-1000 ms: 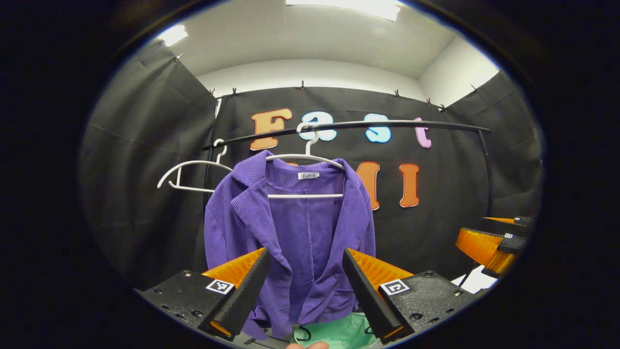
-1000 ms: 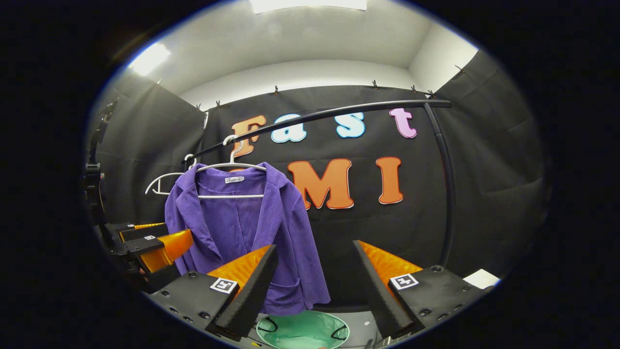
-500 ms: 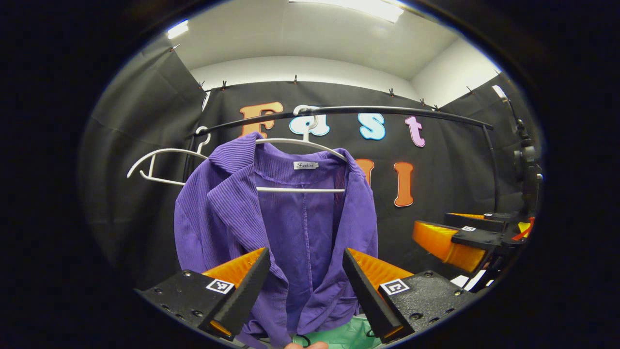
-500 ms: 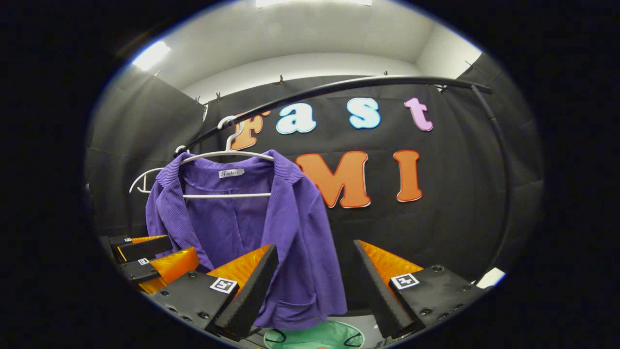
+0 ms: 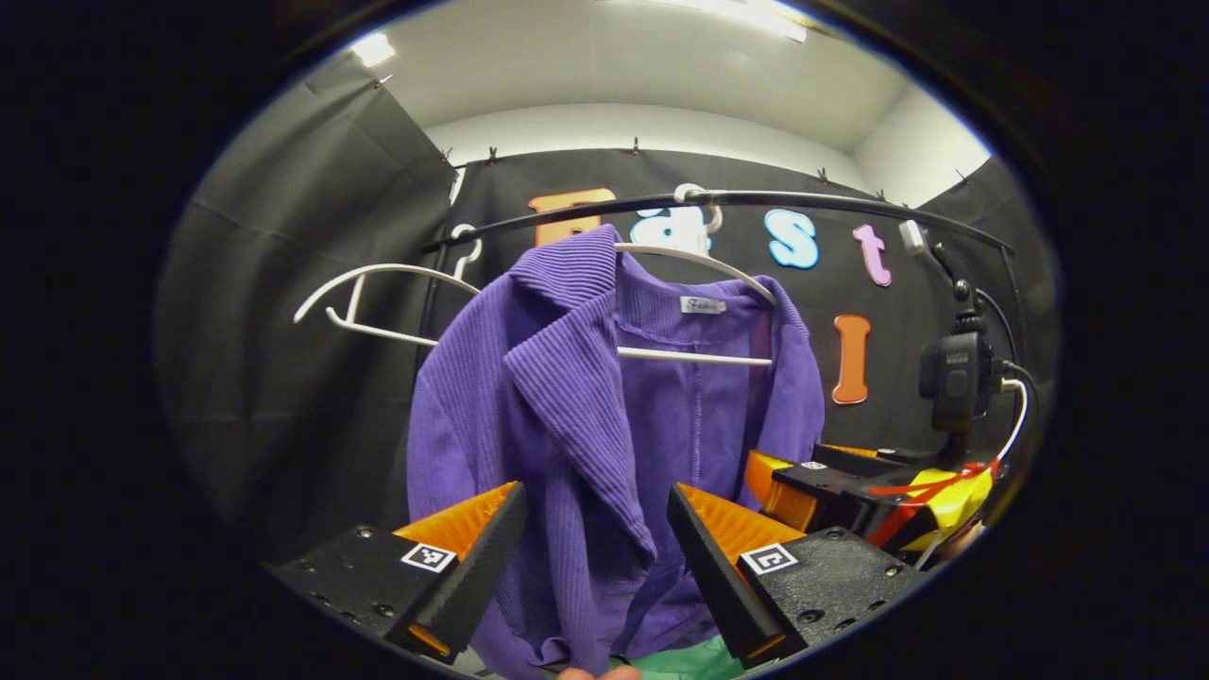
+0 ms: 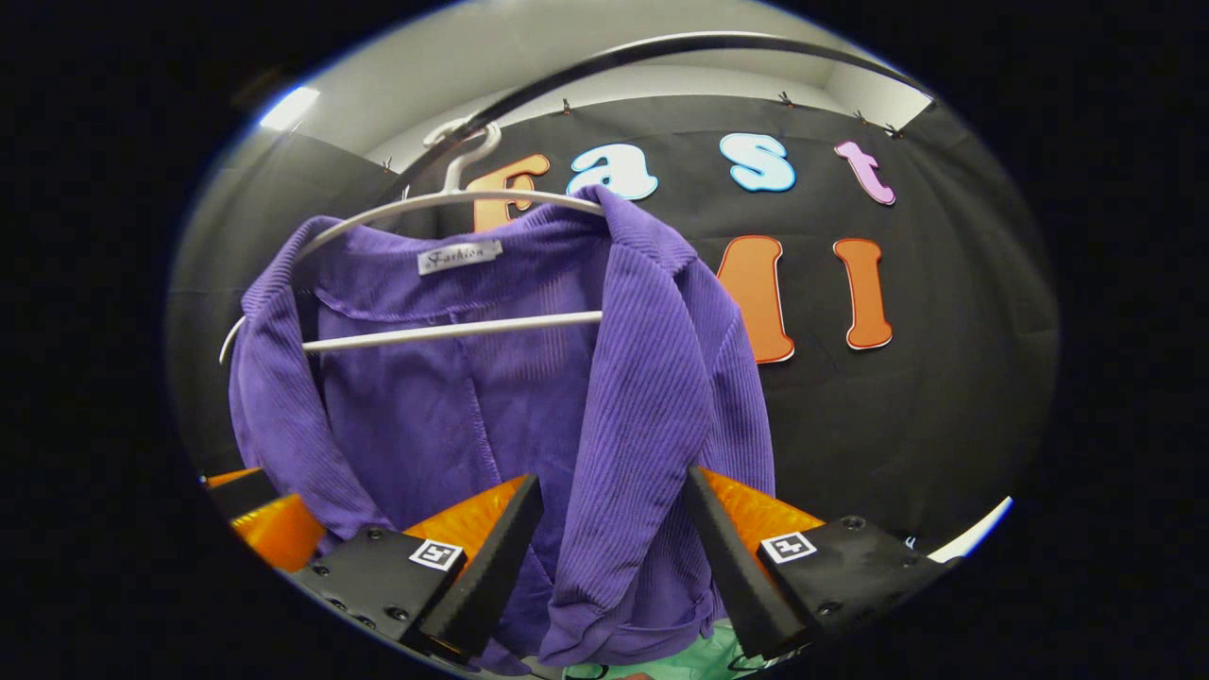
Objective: Grasp the clothes on the hanger with both hands and then place them into the laundry hamper below.
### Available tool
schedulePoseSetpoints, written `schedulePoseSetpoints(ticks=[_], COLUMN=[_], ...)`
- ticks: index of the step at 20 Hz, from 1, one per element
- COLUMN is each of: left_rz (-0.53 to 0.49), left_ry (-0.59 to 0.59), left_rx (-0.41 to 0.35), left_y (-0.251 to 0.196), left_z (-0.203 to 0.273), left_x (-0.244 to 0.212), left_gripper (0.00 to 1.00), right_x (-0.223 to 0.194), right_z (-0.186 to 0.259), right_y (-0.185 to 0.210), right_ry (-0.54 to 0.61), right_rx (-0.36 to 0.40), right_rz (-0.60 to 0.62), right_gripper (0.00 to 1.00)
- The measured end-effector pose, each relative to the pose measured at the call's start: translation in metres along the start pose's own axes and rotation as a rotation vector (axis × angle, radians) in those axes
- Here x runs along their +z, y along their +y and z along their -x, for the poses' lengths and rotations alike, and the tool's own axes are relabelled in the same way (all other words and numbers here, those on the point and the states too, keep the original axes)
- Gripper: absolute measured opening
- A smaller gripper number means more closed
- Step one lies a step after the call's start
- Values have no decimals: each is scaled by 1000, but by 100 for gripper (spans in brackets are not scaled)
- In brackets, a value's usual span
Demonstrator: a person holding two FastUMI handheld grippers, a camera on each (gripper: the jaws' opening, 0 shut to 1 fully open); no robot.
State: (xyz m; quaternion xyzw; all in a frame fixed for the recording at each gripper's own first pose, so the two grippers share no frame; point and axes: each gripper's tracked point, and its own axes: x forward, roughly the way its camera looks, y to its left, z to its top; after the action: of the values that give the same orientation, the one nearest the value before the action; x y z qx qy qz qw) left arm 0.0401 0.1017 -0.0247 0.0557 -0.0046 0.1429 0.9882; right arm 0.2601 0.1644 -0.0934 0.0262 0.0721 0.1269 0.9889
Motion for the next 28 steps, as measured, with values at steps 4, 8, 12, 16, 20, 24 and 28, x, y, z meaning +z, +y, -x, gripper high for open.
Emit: schedulePoseSetpoints(ticks=[4, 8, 12, 16, 20, 24, 28], left_rz=[11, 45, 76, 151, 101, 52, -148], left_ry=[10, 19, 16, 3, -29, -16, -25], left_rx=[157, 253, 264, 242, 347, 417, 364], left_y=[-1, -6, -16, -28, -7, 44, 46], left_z=[13, 20, 0, -29, -57, -59, -24], left_x=[-7, -19, -27, -33, -46, -48, -4], left_gripper=[95, 90, 91, 95, 95, 89, 9], right_x=[-9, 10, 46, 92, 117, 130, 134], right_z=[-32, -28, -3, 27, 49, 62, 62], right_y=[-36, -77, -110, -135, -148, -158, -153], right_ry=[35, 29, -57, -187, -247, -288, -315], right_rx=[44, 117, 145, 129, 123, 114, 89], right_rz=[7, -63, -60, 31, 48, 81, 107], right_gripper=[98, 36, 9, 9, 9, 9, 9])
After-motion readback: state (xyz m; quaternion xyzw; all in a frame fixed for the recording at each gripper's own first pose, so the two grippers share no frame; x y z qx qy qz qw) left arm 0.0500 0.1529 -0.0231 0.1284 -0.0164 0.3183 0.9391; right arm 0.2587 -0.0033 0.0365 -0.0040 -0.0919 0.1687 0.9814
